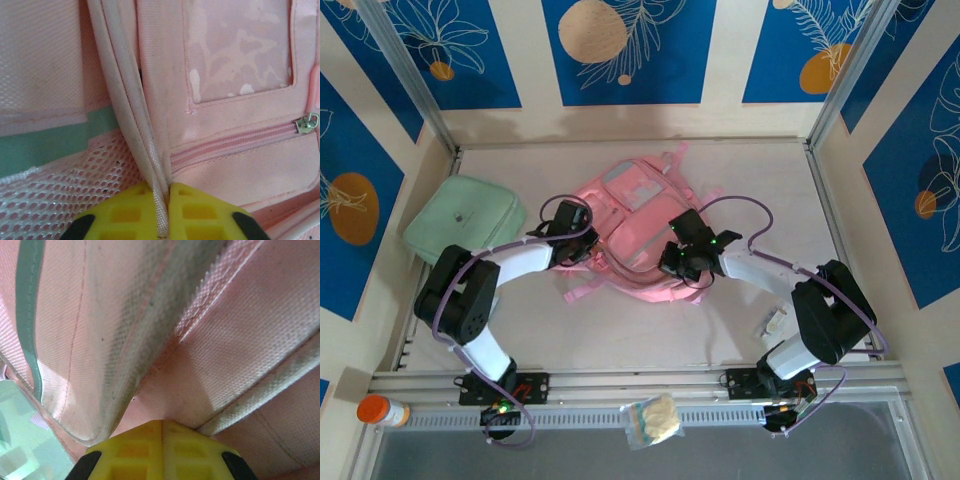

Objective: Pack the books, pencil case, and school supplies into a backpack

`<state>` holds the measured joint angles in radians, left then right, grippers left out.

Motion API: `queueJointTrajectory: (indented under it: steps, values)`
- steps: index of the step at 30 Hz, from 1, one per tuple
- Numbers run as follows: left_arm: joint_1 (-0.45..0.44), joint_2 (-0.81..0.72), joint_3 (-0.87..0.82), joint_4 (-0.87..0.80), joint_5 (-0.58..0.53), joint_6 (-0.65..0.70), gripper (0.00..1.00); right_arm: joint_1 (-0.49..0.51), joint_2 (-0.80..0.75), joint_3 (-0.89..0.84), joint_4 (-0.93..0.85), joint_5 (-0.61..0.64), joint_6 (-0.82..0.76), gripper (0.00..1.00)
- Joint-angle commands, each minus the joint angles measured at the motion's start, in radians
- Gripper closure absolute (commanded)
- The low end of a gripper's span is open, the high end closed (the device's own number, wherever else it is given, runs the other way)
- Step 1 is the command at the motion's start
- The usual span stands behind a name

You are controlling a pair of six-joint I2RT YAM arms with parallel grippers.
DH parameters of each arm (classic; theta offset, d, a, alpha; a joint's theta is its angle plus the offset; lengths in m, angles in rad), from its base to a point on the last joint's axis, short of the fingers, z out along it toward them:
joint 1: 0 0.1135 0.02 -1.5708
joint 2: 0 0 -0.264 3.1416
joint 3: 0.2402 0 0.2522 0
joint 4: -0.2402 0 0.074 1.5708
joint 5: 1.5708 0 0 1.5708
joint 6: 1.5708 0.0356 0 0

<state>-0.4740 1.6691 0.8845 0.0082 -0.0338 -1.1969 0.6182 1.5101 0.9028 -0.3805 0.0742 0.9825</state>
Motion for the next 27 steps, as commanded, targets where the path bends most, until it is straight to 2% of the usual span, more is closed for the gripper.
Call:
queueJointTrajectory:
  steps: [1,9,14,17,21,24,27]
  values:
    - [-0.025,-0.014,-0.012,0.031,0.008,-0.015,1.0,-0.027,0.028,0.03,-0.011,-0.006,-0.045,1.0]
    - [-0.105,-0.142,-0.061,0.016,-0.015,-0.074,1.0,-0.15,0.094,0.173,-0.014,-0.016,-0.189,1.0]
    - [-0.198,-0.201,-0.102,0.074,-0.1,-0.145,1.0,-0.254,0.132,0.243,-0.045,-0.107,-0.222,0.97]
    - [-0.199,-0.186,-0.082,0.08,-0.083,-0.155,1.0,-0.238,0.074,0.24,-0.107,-0.049,-0.267,0.88]
    - [-0.213,-0.163,-0.078,0.134,-0.063,-0.17,1.0,-0.203,-0.032,0.187,-0.167,-0.007,-0.298,0.69]
    - [-0.224,-0.16,-0.084,0.154,-0.055,-0.184,1.0,-0.149,-0.086,0.17,-0.261,0.065,-0.281,0.62]
    - [-0.244,-0.164,-0.09,0.188,-0.05,-0.188,1.0,-0.058,-0.135,0.13,-0.265,0.092,-0.26,0.58]
